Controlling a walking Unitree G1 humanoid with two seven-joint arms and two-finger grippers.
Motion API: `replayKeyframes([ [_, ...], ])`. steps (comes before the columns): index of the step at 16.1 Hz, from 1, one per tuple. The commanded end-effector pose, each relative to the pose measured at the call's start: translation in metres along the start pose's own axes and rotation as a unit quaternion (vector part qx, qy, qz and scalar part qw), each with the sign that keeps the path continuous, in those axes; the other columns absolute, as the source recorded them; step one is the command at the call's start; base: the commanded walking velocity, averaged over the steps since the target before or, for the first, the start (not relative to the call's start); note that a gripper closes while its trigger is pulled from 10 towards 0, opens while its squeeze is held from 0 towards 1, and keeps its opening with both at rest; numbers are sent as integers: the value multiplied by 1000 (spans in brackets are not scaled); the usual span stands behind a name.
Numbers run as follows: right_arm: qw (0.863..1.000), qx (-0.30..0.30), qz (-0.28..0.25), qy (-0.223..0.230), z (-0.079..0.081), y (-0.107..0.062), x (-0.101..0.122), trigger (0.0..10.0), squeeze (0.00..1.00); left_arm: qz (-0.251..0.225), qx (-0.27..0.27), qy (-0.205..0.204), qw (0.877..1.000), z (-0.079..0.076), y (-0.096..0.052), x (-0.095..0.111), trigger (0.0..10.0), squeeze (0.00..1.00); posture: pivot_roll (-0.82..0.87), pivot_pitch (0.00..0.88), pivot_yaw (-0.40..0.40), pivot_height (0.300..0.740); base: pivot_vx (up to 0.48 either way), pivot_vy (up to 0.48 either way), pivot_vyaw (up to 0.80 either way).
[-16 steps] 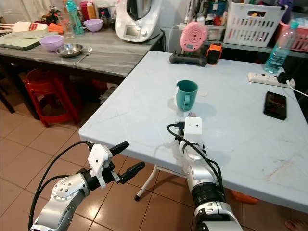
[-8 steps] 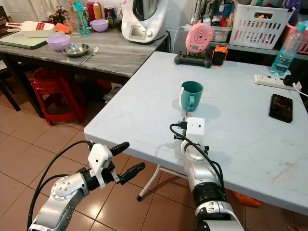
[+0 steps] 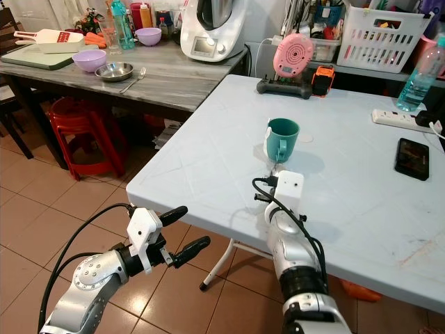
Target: Setting the table
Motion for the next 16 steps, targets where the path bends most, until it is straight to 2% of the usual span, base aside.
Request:
replayKeyframes([
  [1, 998, -43, 40, 21, -21, -4, -21, 0, 0, 0, -2, 12, 1000, 2, 0, 4, 10000, 0, -7, 0, 25, 740, 0, 0, 0],
  [2, 998, -43, 39, 22, -21, -4, -21, 0, 0, 0, 3, 14, 1000, 3, 0, 4, 10000, 0, -6, 0, 25, 740, 0, 0, 0],
  [4, 998, -55, 19, 17, -28, -11, -19, 0, 0, -4, 68, 16, 998, 18, -2, 4, 10000, 0, -4, 0, 27, 740, 0, 0, 0],
  [7, 998, -62, -13, 2, -36, -23, -14, 0, 0, 22, 176, 16, 984, 46, -6, -2, 10000, 0, -6, 0, 29, 740, 0, 0, 0],
  [10, 996, -68, -52, -11, -44, -36, -7, 0, 0, 29, 227, 5, 973, 57, -7, -6, 10000, 0, -21, 0, 30, 740, 0, 0, 0],
  [11, 995, -68, -67, -12, -46, -41, -4, 4431, 0, 30, 237, -6, 971, 58, -7, -7, 10000, 0, -21, 0, 30, 740, 0, 0, 0],
  [12, 995, -72, -69, -15, -48, -43, -2, 10000, 0, 28, 238, -8, 971, 58, -5, -7, 10000, 0, -29, 0, 31, 740, 0, 0, 0],
  [16, 991, -85, -104, -14, -54, -54, 11, 10000, 0, 5, 233, -29, 972, 57, 3, -2, 10000, 0, -41, 0, 35, 740, 0, 0, 0],
])
Point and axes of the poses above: a point about 5 cm out from each wrist's last joint towards the gripper, its own y axis pointing out of the wrist towards the gripper, its own x axis along the axis of the wrist's last joint, z = x × y, the point moved 2 cm from there along y, pointing out of the wrist towards the gripper, and after that the axes turned 9 degrees about y, right-handed, at the moved point
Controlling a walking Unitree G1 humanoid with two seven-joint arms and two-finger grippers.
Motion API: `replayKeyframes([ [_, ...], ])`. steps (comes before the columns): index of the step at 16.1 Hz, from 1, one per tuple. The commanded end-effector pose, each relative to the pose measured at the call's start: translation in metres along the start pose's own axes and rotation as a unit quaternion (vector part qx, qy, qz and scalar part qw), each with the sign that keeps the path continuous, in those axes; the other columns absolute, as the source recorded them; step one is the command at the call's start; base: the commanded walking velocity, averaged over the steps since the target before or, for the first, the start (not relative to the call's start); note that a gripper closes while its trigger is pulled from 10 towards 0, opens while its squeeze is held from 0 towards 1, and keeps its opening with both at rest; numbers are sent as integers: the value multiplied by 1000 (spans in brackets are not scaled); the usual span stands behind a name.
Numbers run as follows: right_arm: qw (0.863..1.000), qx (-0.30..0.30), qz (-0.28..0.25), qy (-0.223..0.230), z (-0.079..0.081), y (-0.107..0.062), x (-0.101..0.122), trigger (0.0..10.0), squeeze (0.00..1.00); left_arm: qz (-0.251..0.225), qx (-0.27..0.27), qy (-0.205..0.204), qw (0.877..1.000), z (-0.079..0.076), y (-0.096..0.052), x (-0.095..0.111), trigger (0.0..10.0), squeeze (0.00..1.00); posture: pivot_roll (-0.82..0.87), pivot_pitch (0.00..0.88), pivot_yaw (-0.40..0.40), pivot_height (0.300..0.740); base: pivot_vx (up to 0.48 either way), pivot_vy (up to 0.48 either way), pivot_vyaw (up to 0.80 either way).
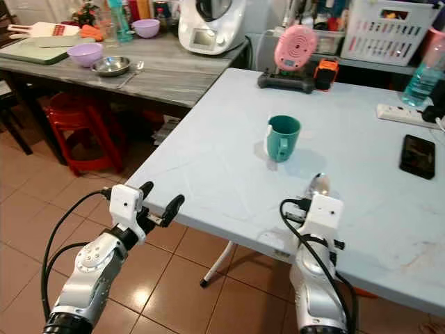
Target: Setting the table
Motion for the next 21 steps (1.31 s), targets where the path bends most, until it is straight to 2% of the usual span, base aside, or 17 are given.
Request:
replayKeyframes([
  [1, 1000, 1, -13, -5, -1, -1, 8, 10000, 0, -2, 3, -2, 1000, 2, 2, 1, 10000, 0, -46, 0, 35, 740, 0, 0, -800],
  [5, 999, 8, -26, -18, -3, -5, 13, 10000, 0, -3, 0, -13, 1000, 0, 4, 1, 10000, 0, -54, 0, 33, 740, 0, 238, -659],
  [21, 999, 19, -40, -17, 5, -6, 18, 10000, 0, -13, 12, -20, 1000, 3, 8, 3, 10000, 0, -47, 0, 29, 740, 0, 378, 0],
])
Point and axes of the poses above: a point about 5 cm out from each wrist's last joint towards the gripper, its own y axis pointing out of the wrist towards the gripper, its own x axis along the axis of the wrist's last joint, z = x × y, the point moved 2 cm from there along y, pointing out of the wrist towards the gripper, and after that the axes turned 9 degrees about y, right-handed, at the moved point
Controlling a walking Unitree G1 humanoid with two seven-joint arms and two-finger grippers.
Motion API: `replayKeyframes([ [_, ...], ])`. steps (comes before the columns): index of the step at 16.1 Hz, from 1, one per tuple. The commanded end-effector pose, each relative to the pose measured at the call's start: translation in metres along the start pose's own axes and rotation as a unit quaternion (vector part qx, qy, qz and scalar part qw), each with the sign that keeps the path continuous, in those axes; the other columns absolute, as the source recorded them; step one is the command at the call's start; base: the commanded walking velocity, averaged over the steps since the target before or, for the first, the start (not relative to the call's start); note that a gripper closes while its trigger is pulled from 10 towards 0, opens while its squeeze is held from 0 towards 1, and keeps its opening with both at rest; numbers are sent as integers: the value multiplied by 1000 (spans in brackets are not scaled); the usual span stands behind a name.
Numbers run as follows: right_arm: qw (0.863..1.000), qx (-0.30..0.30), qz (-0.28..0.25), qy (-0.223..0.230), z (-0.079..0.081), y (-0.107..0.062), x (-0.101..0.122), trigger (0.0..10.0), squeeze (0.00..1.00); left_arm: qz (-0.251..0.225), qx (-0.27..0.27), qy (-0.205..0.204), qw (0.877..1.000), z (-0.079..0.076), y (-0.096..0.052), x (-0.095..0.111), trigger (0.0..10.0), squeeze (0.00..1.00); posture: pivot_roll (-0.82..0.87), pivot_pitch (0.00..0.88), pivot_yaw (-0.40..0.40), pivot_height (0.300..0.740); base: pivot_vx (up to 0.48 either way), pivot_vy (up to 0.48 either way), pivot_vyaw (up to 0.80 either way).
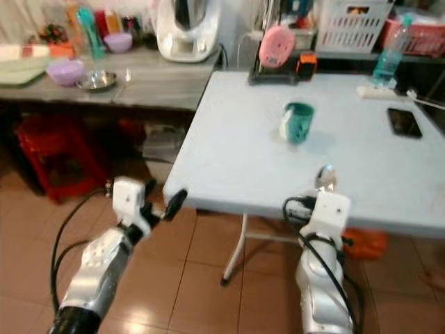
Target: Setting the table
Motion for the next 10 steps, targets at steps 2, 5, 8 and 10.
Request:
replayKeyframes([
  [2, 1000, 9, -12, -1, 6, 1, 6, 10000, 0, 0, 4, 4, 1000, 4, -1, 1, 10000, 0, -45, 0, 26, 740, 0, 396, 0],
  [5, 1000, 8, -13, 1, 6, 3, 6, 10000, 0, 0, 4, 5, 1000, 4, -1, 1, 10000, 0, -43, 0, 27, 740, 0, 395, 0],
  [8, 1000, 10, -14, 2, 8, 5, 7, 10000, 0, -2, 4, 5, 1000, 4, 0, 1, 10000, 0, -39, 0, 22, 740, 0, 465, 0],
  [10, 1000, 13, -17, 2, 8, 5, 8, 10000, 0, -3, 8, 6, 1000, 4, 0, 1, 10000, 0, -38, 0, 18, 740, 0, 463, 0],
])
Point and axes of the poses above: a point about 5 cm out from each wrist's last joint towards the gripper, its own y axis pointing out of the wrist towards the gripper, its own x axis along the axis of the wrist's last joint, z = x × y, the point moved 2 cm from there along y, pointing out of the wrist towards the gripper, and after that the axes turned 9 degrees about y, right-handed, at the moved point
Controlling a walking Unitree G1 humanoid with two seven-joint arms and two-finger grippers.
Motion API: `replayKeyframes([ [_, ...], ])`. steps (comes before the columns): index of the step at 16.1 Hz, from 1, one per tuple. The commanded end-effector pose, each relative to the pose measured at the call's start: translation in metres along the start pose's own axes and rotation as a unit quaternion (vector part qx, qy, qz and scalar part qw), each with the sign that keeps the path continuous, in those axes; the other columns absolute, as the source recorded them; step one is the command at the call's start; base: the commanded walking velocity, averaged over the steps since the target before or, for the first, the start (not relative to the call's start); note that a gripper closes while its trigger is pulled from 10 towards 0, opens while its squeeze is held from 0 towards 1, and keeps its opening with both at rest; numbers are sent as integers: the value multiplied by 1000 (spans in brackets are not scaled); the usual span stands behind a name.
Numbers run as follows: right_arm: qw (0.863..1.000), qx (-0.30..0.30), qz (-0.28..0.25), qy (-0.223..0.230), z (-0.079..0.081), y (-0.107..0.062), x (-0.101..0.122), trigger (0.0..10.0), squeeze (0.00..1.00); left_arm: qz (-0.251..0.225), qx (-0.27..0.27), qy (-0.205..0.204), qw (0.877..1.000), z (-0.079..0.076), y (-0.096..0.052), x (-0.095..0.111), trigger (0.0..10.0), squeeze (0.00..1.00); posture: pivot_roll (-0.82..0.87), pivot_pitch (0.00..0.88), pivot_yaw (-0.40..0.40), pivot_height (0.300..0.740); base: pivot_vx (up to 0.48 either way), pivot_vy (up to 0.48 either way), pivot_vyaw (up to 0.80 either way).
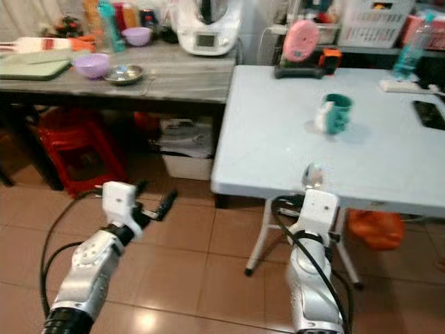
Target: Setting the table
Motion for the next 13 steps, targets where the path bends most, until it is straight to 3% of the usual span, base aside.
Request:
replayKeyframes([
  [1, 1000, -10, -19, -6, -10, 2, 8, 10000, 0, -4, -4, 5, 1000, -6, 4, 2, 10000, 0, -38, 0, 18, 740, 0, 465, 0],
  [3, 999, 3, -45, -19, -10, -1, 16, 10000, 0, -3, 8, 10, 1000, -2, 3, 1, 10000, 0, -38, 0, 17, 740, 0, 463, 0],
  [5, 994, 25, -93, -50, -12, -9, 30, 10000, 0, -4, 45, 28, 999, 12, -4, 2, 10000, 0, -37, 0, 19, 740, 0, 461, 0],
  [8, 992, 30, -101, -64, -17, -17, 30, 10000, 0, 1, 84, 45, 995, 25, -15, -1, 10000, 0, -39, 0, 27, 740, 0, 458, 0],
  [13, 991, 41, -105, -68, -12, -19, 30, 10000, 0, -1, 81, 44, 996, 18, -12, 0, 10000, 0, -38, 0, 24, 740, 0, 453, 0],
])
Point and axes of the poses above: a point about 5 cm out from each wrist's last joint towards the gripper, its own y axis pointing out of the wrist towards the gripper, its own x axis along the axis of the wrist's last joint, z = x × y, the point moved 2 cm from there along y, pointing out of the wrist towards the gripper, and after that the axes turned 9 degrees about y, right-handed, at the moved point
